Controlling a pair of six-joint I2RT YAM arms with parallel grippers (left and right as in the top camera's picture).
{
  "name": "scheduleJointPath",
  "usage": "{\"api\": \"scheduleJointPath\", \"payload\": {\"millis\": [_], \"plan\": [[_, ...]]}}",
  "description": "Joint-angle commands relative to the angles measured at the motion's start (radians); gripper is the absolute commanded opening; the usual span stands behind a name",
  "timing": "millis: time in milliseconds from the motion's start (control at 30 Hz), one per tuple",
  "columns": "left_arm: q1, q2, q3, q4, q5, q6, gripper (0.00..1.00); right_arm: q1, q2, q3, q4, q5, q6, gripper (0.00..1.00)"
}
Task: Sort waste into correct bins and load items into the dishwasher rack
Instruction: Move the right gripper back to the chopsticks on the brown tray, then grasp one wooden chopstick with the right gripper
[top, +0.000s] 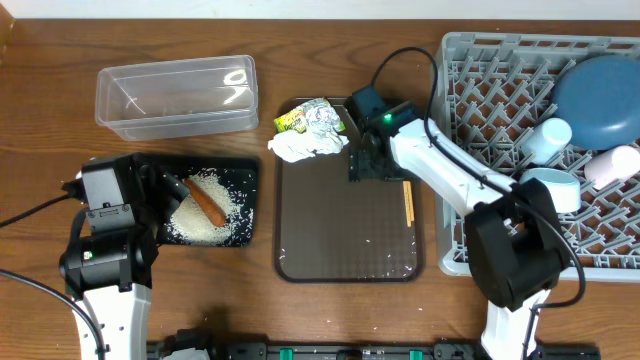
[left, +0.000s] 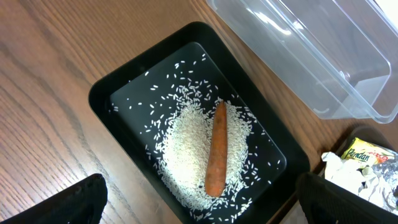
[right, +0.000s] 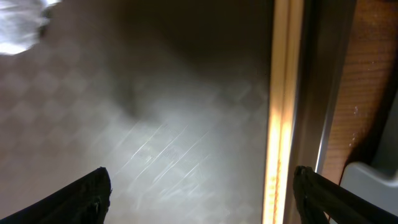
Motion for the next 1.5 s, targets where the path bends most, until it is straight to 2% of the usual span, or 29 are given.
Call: {"api": "scheduleJointPath", "payload": {"millis": [0,67,733,1467], "plan": [[0.003,0.002,0.001,0.000,-0.020,0.013,0.99,-0.039,0.014,0.016,0.018,-0.022,-0.006,0.90],[0.003,0.002,0.001,0.000,-0.020,0.013,0.99,-0.050,0.022,0.016,0.039,-0.077,-0.071,0.89],[0.003,0.002,0.001,0.000,-0.020,0.013,0.99,-0.055,0.043,-0.002,0.069,-0.038,-0.074,0.85],[0.003,0.002,0.001,0.000,-0.020,0.013,0.99,-0.072,0.043,-0.065,0.132,-0.055,-0.092,0.85]]}}
